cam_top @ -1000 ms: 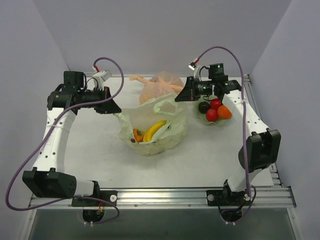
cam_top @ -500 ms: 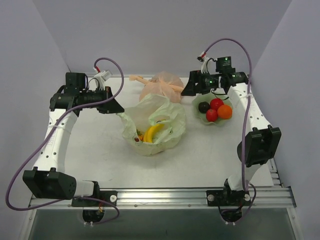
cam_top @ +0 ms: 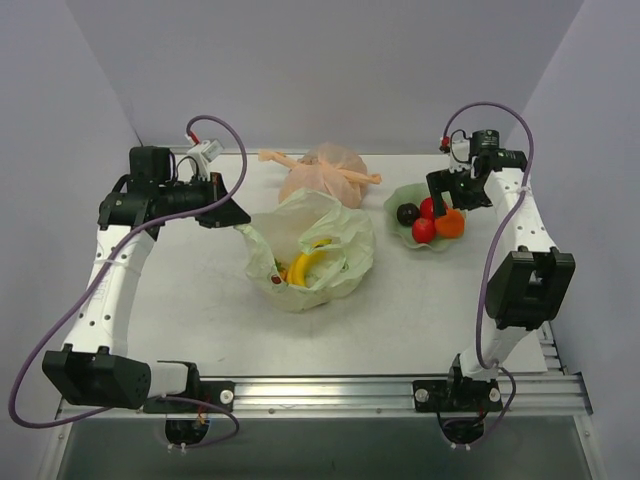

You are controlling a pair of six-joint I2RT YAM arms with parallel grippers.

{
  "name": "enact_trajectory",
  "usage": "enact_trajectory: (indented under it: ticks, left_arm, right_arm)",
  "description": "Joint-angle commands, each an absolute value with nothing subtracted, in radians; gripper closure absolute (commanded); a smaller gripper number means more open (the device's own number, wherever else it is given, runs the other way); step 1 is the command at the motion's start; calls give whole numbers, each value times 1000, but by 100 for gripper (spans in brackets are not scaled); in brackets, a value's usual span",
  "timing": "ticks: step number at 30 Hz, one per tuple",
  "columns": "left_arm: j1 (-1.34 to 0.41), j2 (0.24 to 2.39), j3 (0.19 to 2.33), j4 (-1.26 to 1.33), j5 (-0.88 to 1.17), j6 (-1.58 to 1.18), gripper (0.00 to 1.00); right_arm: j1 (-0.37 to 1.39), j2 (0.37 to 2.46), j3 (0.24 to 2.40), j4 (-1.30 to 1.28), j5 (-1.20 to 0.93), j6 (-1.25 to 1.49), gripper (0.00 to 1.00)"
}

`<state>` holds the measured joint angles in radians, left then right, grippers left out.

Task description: Place the fake fruits into the plastic bag and tie a complex knot

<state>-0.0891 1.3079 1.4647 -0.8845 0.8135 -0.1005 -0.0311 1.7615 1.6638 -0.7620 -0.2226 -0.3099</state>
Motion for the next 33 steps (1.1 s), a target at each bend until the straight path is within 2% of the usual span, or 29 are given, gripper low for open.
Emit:
enact_trajectory:
  ticks: [1, 10, 15, 18, 23, 25, 29, 33]
  left_arm:
    - [-92, 1276, 1456, -836, 812, -109, 100]
    - [-94, 1267, 1430, -830, 795, -91, 100]
    - [-95, 1264, 1425, -830, 790, -91, 100]
    - [-95, 1261, 1425, -828, 787, -89, 100]
    - [-95, 1269, 1424, -830, 788, -91, 100]
    - [-95, 1270, 1424, -830, 792, -89, 100]
    - [-94, 1270, 1425, -830, 798, -87, 100]
    - [-95, 1262, 1419, -830, 801, -94, 100]
  right_arm:
    - [-49, 1813, 1667, -816, -95, -403, 6]
    - [-41, 1966, 1766, -813, -120, -492, 4]
    - [-17, 2016, 1770, -810, -112, -500, 6]
    - [-18, 2026, 1760, -810, -104, -500, 11]
    - [-40, 2000, 1753, -811, -84, -503, 29]
    - [-49, 1971, 1761, -821, -83, -506, 40]
    - [-54, 1905, 1851, -900, -149, -503, 47]
    - [21, 1842, 2023, -1037, -345, -444, 50]
